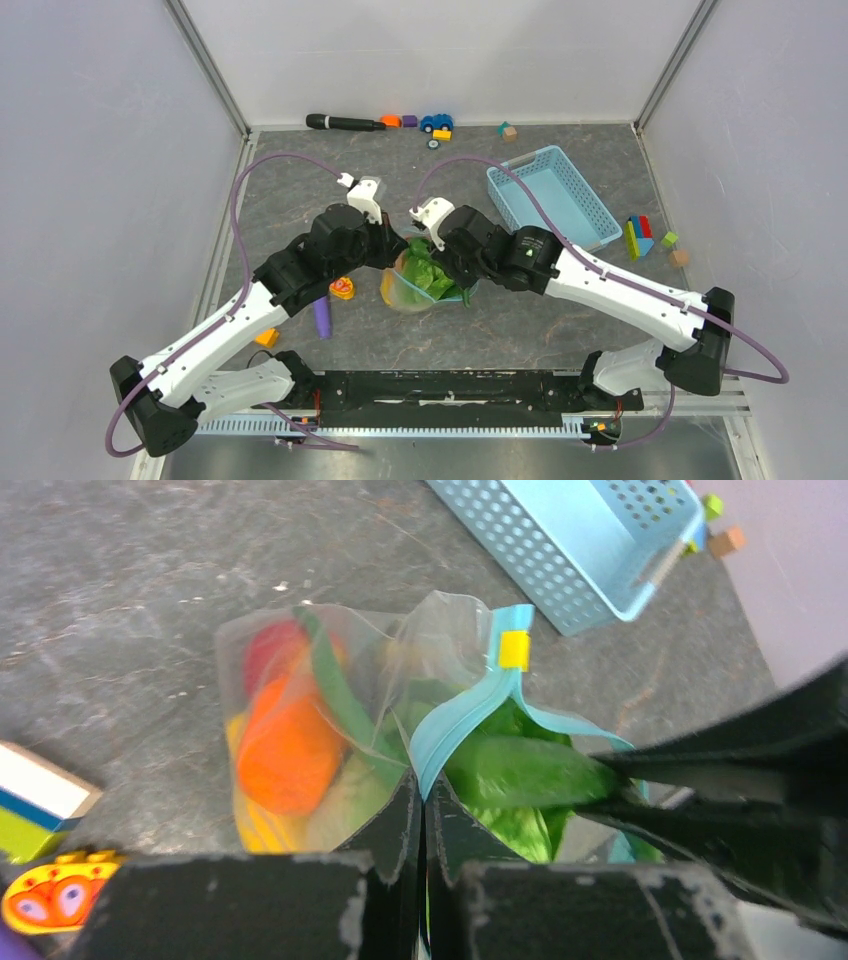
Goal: Place the food in the zip-top bag and seal the zipper
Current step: Place the fake vegetable in the zipper food storage bag.
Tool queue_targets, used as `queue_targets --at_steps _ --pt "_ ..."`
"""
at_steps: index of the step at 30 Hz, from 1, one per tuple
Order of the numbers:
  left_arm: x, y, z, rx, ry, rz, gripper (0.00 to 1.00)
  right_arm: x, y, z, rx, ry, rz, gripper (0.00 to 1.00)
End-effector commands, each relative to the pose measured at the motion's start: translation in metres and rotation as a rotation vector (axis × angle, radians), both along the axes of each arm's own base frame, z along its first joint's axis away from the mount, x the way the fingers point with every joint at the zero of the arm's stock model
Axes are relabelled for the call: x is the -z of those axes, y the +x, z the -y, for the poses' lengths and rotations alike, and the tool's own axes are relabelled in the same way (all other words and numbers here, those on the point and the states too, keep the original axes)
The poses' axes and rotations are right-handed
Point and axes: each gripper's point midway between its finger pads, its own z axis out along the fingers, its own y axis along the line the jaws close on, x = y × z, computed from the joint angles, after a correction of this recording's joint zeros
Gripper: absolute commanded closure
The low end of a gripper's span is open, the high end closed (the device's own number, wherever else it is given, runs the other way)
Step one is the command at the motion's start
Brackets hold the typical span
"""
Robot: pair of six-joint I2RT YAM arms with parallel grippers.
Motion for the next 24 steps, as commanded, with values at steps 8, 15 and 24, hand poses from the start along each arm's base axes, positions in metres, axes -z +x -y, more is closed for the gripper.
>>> queue_targets --at_steps 8,15,24 --pt "-0.046 -0.032 0.054 0.369 -0.153 0.134 0.98 -0.012 0.008 -0.005 0.171 0.009 -0.061 1.00" --pt "-0.041 -0.043 0.076 0.444 -0.128 0.129 0.98 -0.034 0.027 -0.021 0.256 0.061 -0.022 0.94" --pt "-0.031 -0.054 0.079 0.462 -0.132 0.107 0.98 -0.036 0.031 -0.043 0.218 0.232 -0.006 0.83"
